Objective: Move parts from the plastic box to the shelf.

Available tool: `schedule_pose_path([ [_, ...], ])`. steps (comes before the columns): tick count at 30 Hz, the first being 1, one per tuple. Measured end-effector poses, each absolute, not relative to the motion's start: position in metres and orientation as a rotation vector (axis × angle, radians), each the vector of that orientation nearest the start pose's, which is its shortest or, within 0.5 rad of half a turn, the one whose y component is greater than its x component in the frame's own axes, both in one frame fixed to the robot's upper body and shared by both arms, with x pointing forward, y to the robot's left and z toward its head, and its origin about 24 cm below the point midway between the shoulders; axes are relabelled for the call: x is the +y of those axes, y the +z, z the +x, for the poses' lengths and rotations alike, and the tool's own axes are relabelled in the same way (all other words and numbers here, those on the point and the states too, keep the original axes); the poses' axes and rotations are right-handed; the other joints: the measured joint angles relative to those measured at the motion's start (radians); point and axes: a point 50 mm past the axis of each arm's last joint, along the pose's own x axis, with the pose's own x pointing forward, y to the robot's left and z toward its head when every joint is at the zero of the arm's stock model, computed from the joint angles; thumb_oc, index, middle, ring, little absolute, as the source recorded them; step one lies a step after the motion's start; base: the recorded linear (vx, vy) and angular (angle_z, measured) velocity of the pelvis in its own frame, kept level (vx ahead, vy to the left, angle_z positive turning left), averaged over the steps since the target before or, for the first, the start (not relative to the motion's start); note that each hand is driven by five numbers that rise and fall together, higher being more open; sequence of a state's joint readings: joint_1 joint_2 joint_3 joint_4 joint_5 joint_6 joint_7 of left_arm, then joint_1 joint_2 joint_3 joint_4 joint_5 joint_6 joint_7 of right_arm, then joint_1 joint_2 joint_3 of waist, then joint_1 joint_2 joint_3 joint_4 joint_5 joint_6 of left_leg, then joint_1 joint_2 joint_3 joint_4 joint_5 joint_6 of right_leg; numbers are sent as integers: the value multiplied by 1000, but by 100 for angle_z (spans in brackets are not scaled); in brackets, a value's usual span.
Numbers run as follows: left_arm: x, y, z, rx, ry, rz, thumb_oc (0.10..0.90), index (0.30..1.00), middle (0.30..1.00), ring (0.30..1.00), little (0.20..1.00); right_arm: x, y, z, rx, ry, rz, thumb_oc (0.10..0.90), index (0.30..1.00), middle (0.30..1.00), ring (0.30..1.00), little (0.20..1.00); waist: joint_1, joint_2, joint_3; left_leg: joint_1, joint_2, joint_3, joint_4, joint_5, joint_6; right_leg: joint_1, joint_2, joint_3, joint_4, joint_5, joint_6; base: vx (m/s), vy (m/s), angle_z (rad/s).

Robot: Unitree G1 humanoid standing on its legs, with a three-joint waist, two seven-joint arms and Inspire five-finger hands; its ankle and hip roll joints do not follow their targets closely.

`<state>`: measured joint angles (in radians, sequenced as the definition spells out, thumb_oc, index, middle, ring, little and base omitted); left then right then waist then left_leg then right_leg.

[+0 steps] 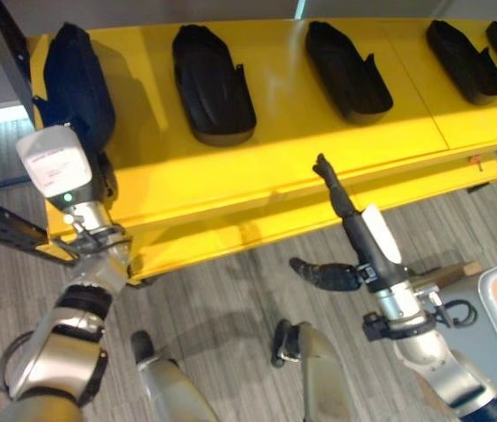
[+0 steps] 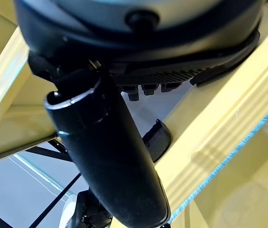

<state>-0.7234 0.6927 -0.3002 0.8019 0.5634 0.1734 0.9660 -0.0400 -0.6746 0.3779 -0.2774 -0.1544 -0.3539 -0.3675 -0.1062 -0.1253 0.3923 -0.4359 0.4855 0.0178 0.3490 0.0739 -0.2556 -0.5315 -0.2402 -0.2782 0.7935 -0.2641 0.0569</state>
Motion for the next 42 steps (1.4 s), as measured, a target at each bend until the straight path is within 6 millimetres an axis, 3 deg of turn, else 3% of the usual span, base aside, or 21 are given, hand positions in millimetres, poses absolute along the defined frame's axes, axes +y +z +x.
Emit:
schedule_pose_path([
  [1,301,163,344,-370,970,1402,400,300,300,300,300,-150,127,224,-651,232,-569,900,1000,1000,1000,1000,1,0,1,-3,0,-1,7,2,-2,-2,-1,-1,3,0,-4,-17,30,0],
  [2,301,163,344,-366,968,1403,578,550,550,550,550,-150,127,224,-650,234,-570,900,1000,1000,1000,1000,1,0,1,-2,-1,0,10,-3,2,-1,-3,3,5,-6,1,0,0,0],
  [3,302,162,344,-360,966,1406,578,550,550,550,550,-150,127,224,-650,235,-571,900,1000,1000,1000,1000,0,0,1,-1,-1,1,12,-5,0,-1,-2,8,8,-7,3,-75,15,-1],
  [4,302,162,344,-355,963,1407,724,753,753,753,753,-150,127,224,-650,236,-571,900,1000,1000,1000,1000,1,1,1,0,-1,1,14,-5,0,-2,-2,6,9,-5,0,-70,14,-2],
  [5,303,163,345,-356,964,1409,900,1000,1000,1000,1000,-150,127,224,-650,237,-571,900,1000,1000,1000,1000,1,1,3,-3,0,-2,18,-1,-7,-3,-2,1,13,-1,-4,0,0,0],
  [30,304,151,345,-274,886,1422,900,1000,1000,1000,1000,-153,127,224,-647,245,-594,900,1000,1000,1000,1000,4,22,19,39,-2,17,19,-6,2,19,-1,22,13,-2,-3,-1,3,-1],
  [42,293,122,311,-343,764,1457,900,1000,1000,1000,1000,-159,132,228,-649,194,-595,900,1000,1000,1000,1000,31,43,36,78,-11,28,10,-11,9,51,-10,25,7,-5,2,0,0,0],
])
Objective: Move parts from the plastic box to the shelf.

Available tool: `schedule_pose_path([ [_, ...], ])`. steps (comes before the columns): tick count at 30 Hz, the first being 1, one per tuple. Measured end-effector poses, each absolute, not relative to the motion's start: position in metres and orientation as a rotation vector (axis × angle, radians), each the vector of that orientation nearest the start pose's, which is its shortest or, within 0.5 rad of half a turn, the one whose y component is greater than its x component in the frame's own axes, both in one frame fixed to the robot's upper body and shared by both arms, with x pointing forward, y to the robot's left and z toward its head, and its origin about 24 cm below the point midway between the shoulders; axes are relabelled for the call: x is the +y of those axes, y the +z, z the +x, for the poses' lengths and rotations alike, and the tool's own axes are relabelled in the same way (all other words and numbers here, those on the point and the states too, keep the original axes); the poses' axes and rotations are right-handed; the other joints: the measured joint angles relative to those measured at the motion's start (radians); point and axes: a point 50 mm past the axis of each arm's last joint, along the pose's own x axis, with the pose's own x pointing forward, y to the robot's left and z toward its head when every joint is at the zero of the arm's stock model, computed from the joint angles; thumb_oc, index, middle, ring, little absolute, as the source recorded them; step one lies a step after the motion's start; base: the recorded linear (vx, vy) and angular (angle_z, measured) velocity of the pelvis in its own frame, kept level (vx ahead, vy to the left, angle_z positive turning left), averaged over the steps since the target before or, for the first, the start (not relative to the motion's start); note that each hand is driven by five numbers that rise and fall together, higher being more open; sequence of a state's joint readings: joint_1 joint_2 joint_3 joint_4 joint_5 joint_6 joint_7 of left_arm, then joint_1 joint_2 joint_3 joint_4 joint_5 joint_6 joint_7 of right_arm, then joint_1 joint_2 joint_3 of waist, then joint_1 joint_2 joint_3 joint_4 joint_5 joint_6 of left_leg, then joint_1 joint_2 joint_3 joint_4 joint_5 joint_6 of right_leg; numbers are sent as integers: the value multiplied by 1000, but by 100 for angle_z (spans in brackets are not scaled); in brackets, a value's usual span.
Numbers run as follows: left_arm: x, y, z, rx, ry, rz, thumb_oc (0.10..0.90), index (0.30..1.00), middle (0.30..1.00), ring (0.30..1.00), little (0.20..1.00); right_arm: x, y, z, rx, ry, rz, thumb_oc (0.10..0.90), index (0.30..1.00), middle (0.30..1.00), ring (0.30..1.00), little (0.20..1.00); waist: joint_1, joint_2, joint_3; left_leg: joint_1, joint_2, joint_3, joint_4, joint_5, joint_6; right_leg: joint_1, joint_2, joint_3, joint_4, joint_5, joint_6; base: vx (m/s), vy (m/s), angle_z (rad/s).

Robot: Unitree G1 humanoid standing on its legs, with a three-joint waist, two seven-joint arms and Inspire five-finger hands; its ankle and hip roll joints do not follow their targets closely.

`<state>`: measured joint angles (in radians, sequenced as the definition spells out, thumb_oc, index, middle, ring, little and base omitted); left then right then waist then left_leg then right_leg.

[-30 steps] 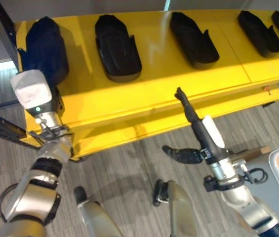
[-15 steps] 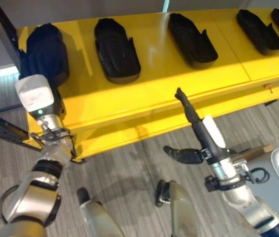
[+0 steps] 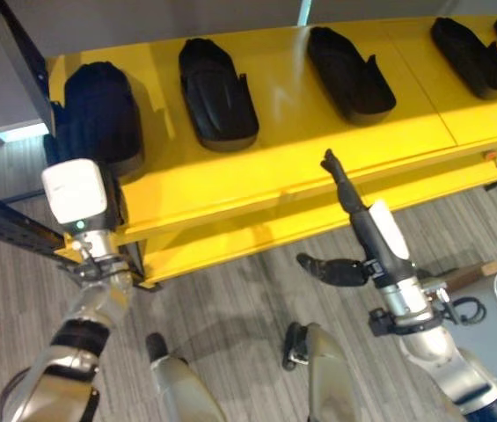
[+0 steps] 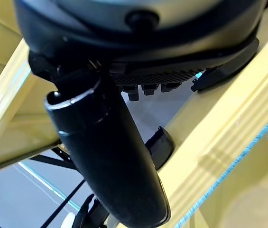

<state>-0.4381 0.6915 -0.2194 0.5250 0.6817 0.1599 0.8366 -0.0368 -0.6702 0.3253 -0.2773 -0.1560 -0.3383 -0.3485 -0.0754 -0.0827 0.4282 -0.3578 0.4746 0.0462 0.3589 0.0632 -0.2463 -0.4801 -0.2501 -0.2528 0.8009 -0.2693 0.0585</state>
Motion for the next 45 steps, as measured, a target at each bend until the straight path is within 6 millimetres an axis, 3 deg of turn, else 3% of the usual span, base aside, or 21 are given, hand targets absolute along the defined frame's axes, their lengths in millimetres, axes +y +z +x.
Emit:
schedule_pose_path([
  [15,286,124,301,-364,593,1427,900,1000,1000,1000,1000,-160,132,232,-614,183,-601,900,1000,1000,1000,1000,25,30,18,13,-7,4,1,-3,-1,10,-5,12,-3,7,2,0,0,0],
  [29,301,151,320,-240,483,1353,900,1000,1000,1000,1000,-169,115,227,-485,220,-643,900,1000,1000,1000,1000,21,36,18,26,-8,7,2,-2,-1,20,-5,15,-4,5,9,0,0,0],
  [37,305,156,321,-198,426,1386,900,1000,1000,1000,1000,-178,106,222,-413,222,-663,900,1000,1000,1000,1000,24,37,18,26,-7,7,2,-2,-1,20,-5,15,-4,5,9,0,0,0],
  [42,309,158,313,-185,395,1413,900,1000,1000,1000,1000,-182,108,223,-405,213,-671,900,1000,1000,1000,1000,23,37,19,25,-7,7,1,-2,-1,20,-4,15,-7,11,2,0,0,0],
  [45,315,156,294,-180,381,1416,900,1000,1000,1000,1000,-182,105,222,-387,220,-671,900,1000,1000,1000,1000,26,38,19,25,-7,7,1,-2,-1,21,-3,14,-8,9,3,0,0,0],
])
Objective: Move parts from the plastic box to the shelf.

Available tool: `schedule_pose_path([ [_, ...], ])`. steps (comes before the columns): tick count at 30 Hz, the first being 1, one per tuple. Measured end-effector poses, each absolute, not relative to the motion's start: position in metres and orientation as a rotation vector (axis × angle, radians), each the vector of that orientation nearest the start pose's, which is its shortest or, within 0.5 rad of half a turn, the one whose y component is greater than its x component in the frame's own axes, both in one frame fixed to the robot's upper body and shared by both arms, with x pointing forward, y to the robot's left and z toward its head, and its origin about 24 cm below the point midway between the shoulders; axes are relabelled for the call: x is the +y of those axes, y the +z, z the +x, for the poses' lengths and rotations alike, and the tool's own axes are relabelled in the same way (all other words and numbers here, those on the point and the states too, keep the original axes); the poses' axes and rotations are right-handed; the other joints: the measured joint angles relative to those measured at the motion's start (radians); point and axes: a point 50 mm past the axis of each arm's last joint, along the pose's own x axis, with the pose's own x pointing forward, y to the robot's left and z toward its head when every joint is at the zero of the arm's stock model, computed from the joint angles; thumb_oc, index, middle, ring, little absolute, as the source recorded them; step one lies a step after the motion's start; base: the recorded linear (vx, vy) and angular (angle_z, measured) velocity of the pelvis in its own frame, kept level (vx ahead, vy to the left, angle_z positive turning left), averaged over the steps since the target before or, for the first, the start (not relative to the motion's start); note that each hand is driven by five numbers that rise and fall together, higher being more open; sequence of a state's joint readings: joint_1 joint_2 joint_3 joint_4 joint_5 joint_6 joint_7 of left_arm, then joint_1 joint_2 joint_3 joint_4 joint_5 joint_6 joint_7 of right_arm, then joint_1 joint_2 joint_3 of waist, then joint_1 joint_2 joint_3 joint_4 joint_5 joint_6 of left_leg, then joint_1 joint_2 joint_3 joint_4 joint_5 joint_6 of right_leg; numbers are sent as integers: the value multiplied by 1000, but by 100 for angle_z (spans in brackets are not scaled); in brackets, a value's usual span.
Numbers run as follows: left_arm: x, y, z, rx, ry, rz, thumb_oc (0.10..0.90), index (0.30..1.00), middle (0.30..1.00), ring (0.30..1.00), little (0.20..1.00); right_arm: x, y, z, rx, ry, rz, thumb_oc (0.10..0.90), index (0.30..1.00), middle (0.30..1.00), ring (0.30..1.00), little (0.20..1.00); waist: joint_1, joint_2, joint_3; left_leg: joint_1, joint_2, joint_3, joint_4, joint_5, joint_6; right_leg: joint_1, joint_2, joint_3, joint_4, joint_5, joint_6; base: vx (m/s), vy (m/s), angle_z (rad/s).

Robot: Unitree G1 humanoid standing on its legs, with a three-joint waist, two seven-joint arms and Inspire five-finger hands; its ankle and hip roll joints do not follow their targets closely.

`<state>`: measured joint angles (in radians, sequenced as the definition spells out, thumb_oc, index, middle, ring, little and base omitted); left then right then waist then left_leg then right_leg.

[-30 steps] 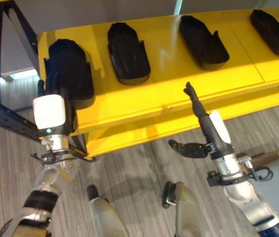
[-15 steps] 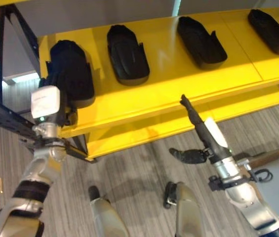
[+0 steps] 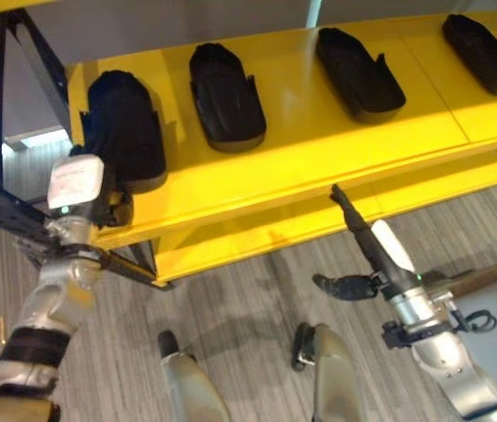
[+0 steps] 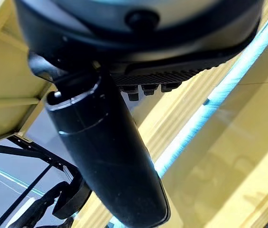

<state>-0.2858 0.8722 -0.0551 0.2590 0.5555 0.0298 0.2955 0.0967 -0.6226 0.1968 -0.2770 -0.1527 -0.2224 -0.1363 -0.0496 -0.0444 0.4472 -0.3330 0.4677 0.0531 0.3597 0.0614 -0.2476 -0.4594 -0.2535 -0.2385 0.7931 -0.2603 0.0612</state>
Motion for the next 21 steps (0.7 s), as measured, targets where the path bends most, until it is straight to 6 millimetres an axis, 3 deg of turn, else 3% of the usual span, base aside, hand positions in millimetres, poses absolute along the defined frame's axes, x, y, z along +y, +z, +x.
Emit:
schedule_pose_path([
  [4,321,155,281,-168,374,1420,900,1000,1000,1000,1000,-184,104,221,-374,212,-668,900,1000,1000,1000,1000,4,2,2,1,0,-3,-1,0,0,7,0,-4,-4,0,0,2,0,1],
  [21,308,174,231,-313,322,1399,900,1000,1000,1000,1000,-192,106,222,-356,179,-668,900,1000,1000,1000,1000,31,24,15,3,0,0,-3,0,0,13,0,-5,-17,6,4,2,-1,0],
])
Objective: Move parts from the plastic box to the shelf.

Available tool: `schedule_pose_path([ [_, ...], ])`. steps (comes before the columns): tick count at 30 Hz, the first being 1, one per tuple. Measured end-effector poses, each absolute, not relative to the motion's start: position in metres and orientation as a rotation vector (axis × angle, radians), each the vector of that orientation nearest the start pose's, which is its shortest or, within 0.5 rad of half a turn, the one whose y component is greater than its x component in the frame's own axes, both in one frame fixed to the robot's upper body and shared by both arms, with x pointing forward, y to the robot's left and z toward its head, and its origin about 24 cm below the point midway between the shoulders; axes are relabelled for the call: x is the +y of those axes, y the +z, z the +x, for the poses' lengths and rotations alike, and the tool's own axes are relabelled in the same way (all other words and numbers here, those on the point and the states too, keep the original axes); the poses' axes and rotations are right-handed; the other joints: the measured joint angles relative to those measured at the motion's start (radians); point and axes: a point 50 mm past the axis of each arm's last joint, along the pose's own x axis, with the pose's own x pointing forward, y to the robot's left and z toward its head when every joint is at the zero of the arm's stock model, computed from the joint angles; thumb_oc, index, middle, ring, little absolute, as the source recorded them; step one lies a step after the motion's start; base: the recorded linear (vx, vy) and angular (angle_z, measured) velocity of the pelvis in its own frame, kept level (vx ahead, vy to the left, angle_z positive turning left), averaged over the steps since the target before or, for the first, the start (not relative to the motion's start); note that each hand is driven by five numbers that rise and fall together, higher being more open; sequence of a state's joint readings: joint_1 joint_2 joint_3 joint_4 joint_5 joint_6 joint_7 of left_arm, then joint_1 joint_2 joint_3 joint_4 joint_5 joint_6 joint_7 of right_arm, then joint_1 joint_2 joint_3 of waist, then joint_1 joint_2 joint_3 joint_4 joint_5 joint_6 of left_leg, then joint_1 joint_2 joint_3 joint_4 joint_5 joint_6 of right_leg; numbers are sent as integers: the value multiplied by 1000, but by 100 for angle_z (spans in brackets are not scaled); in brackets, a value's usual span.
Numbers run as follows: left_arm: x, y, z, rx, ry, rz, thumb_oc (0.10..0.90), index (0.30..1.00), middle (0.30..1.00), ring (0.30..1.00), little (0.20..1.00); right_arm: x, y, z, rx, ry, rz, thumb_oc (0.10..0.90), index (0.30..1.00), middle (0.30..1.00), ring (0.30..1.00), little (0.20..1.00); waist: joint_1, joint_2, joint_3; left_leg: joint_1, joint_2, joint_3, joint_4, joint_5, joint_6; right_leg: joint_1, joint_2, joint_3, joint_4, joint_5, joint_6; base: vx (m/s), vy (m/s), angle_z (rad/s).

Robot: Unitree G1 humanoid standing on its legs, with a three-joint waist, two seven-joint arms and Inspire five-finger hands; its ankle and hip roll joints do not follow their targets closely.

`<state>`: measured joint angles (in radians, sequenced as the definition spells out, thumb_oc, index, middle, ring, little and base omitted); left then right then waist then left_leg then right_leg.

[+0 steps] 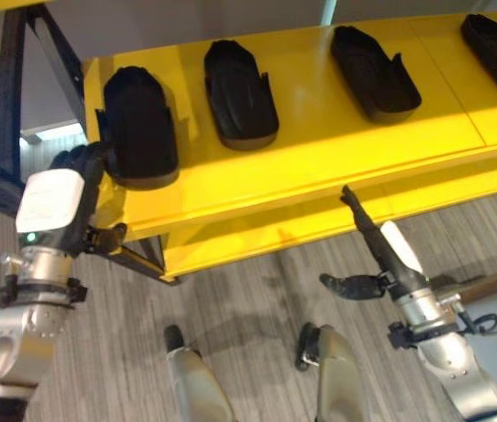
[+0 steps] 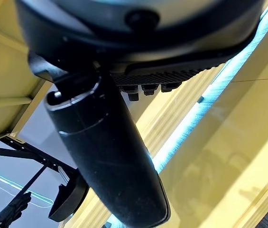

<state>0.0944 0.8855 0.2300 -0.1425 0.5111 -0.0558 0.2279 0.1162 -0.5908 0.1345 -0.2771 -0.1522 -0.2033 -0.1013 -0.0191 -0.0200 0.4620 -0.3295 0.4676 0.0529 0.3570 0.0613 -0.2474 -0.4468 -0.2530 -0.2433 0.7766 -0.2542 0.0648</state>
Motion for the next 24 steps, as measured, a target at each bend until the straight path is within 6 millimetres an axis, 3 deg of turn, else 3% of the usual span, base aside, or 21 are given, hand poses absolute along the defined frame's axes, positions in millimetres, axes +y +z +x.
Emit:
schedule_pose_path([
  [2,301,177,225,-358,311,1348,900,1000,1000,1000,1000,-193,106,222,-355,177,-671,900,1000,1000,1000,1000,4,12,7,1,0,-1,0,1,1,4,0,-1,-2,5,-2,20,-2,1],
  [9,274,163,217,-448,316,1189,900,1000,1000,1000,1000,-194,106,222,-355,178,-681,900,1000,1000,1000,1000,3,13,7,6,0,-2,-16,10,12,4,1,-9,-3,7,-4,8,-5,0],
  [13,246,135,217,-435,226,1086,900,1000,1000,1000,1000,-196,108,222,-367,163,-690,900,1000,1000,1000,1000,4,13,7,19,0,-2,-29,16,19,16,2,-12,-3,-2,-5,-6,-7,1],
  [19,211,101,224,-398,22,1126,900,1000,1000,1000,1000,-190,109,222,-387,174,-690,900,1000,1000,1000,1000,4,10,9,21,0,-5,-49,23,29,15,4,-17,-6,-1,-7,-3,-26,2],
  [24,209,85,233,-353,-28,1191,900,1000,1000,1000,1000,-189,108,222,-396,157,-681,900,1000,1000,1000,1000,-2,4,12,24,0,-4,-46,24,31,15,6,-16,-7,-2,-6,0,0,0],
])
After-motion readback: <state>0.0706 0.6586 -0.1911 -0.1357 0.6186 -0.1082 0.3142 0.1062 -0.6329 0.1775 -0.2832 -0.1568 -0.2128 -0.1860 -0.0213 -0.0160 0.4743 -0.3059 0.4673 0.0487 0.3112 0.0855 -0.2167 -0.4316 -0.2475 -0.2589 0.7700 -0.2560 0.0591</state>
